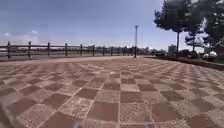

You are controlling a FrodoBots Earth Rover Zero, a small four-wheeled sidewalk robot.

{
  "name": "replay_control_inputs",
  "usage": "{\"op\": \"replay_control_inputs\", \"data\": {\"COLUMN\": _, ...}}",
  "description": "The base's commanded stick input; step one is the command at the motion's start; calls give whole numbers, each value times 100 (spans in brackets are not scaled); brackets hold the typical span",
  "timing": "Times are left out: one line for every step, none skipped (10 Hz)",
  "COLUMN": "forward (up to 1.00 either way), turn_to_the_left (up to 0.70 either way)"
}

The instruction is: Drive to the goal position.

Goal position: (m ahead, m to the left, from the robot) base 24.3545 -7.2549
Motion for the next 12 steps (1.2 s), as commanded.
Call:
{"op": "replay_control_inputs", "data": {"forward": 100, "turn_to_the_left": -9}}
{"op": "replay_control_inputs", "data": {"forward": 100, "turn_to_the_left": -38}}
{"op": "replay_control_inputs", "data": {"forward": 100, "turn_to_the_left": -40}}
{"op": "replay_control_inputs", "data": {"forward": 100, "turn_to_the_left": -40}}
{"op": "replay_control_inputs", "data": {"forward": 100, "turn_to_the_left": -40}}
{"op": "replay_control_inputs", "data": {"forward": 100, "turn_to_the_left": -40}}
{"op": "replay_control_inputs", "data": {"forward": 100, "turn_to_the_left": 0}}
{"op": "replay_control_inputs", "data": {"forward": 100, "turn_to_the_left": 0}}
{"op": "replay_control_inputs", "data": {"forward": 100, "turn_to_the_left": 0}}
{"op": "replay_control_inputs", "data": {"forward": 100, "turn_to_the_left": 0}}
{"op": "replay_control_inputs", "data": {"forward": 100, "turn_to_the_left": 0}}
{"op": "replay_control_inputs", "data": {"forward": 100, "turn_to_the_left": 0}}
